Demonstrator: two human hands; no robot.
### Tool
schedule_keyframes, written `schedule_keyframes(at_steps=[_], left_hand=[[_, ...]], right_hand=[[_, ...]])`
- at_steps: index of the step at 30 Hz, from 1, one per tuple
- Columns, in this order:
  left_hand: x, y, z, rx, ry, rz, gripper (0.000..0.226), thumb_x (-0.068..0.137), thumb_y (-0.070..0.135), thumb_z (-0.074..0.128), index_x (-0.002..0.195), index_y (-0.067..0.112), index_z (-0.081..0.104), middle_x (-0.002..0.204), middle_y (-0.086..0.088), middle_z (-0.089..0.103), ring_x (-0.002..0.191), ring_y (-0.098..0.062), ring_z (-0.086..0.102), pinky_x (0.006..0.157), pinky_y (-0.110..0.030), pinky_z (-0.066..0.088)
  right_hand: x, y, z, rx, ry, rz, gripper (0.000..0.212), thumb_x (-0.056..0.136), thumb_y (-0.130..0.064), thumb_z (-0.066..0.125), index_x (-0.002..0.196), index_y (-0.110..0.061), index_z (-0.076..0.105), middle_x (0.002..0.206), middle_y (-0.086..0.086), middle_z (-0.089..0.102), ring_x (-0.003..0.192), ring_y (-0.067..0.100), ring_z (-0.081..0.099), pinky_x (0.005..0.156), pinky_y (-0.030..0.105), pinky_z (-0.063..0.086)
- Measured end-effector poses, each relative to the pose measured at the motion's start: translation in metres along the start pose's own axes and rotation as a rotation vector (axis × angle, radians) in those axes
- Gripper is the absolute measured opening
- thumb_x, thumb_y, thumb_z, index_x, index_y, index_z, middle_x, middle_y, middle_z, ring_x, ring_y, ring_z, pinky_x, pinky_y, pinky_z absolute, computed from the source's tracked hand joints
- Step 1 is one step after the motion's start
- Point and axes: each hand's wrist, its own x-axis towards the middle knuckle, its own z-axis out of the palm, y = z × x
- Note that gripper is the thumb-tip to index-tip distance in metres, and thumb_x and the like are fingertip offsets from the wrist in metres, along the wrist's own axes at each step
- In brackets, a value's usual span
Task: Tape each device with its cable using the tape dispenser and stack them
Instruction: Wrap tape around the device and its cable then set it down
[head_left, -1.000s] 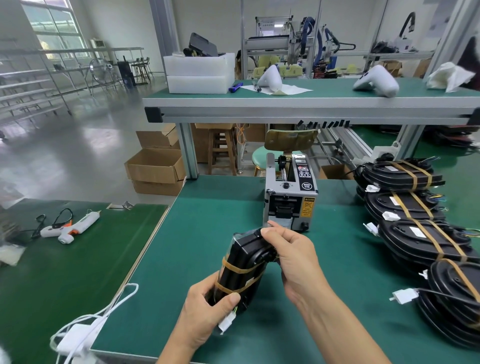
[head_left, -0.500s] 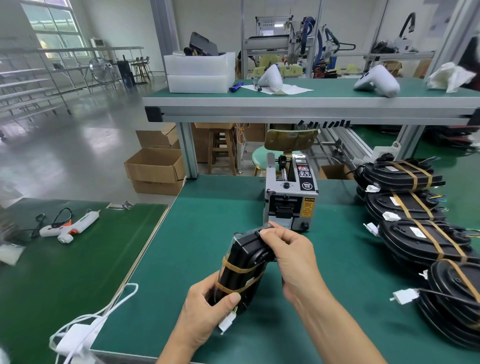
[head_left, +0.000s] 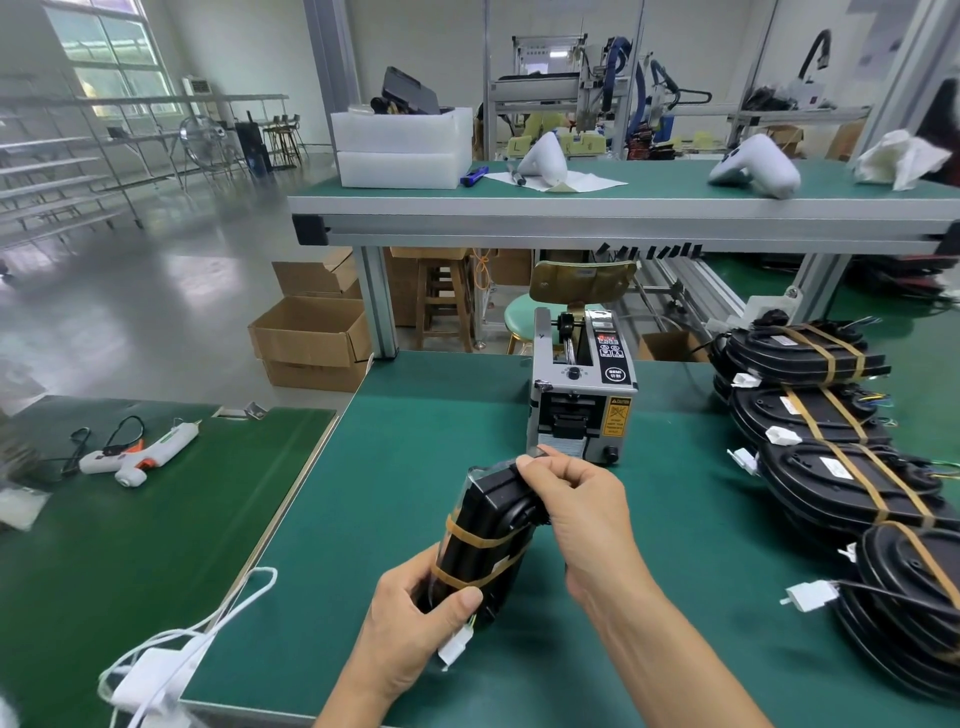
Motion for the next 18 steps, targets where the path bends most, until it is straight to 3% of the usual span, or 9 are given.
schedule_keyframes(at_steps=[7,12,15,18], left_hand=[[-0.0001,0.0045,0.0019,-0.012,0.014,-0.001,0.058,0.078,0.07,0.085,0.113,0.024,0.081,0.086,0.002,0.076,0.08,-0.009,0.064,0.073,-0.02,0.05],[0.0004,0.0023,0.001,-0.009,0.008,-0.001,0.062,0.077,0.071,0.085,0.114,0.022,0.08,0.092,-0.02,0.074,0.082,-0.015,0.063,0.076,-0.027,0.05],[0.0001,0.0014,-0.0001,0.0,0.004,0.003,0.063,0.078,0.072,0.084,0.115,0.021,0.08,0.092,-0.021,0.073,0.081,-0.015,0.062,0.075,-0.027,0.05],[-0.0001,0.0023,-0.0002,0.003,0.002,0.008,0.064,0.077,0.073,0.084,0.115,0.021,0.08,0.091,-0.022,0.072,0.08,-0.014,0.061,0.074,-0.028,0.048]], right_hand=[[0.0019,-0.0004,0.0031,-0.016,0.021,0.005,0.021,0.085,-0.013,0.082,0.065,-0.015,0.079,0.099,0.004,0.08,0.12,-0.002,0.062,0.108,0.039,0.049],[0.0013,-0.0011,0.0028,-0.023,0.042,0.026,0.021,0.084,-0.012,0.082,0.064,-0.014,0.078,0.098,0.002,0.08,0.117,0.0,0.064,0.109,0.046,0.05],[0.002,-0.0017,0.0043,-0.015,0.077,0.037,0.018,0.082,-0.01,0.084,0.066,-0.013,0.076,0.103,0.002,0.079,0.113,0.01,0.068,0.106,0.048,0.052],[0.0032,-0.0008,0.0045,-0.001,0.101,0.05,0.01,0.084,-0.009,0.082,0.079,-0.012,0.074,0.101,0.005,0.078,0.097,0.021,0.072,0.092,0.042,0.058]])
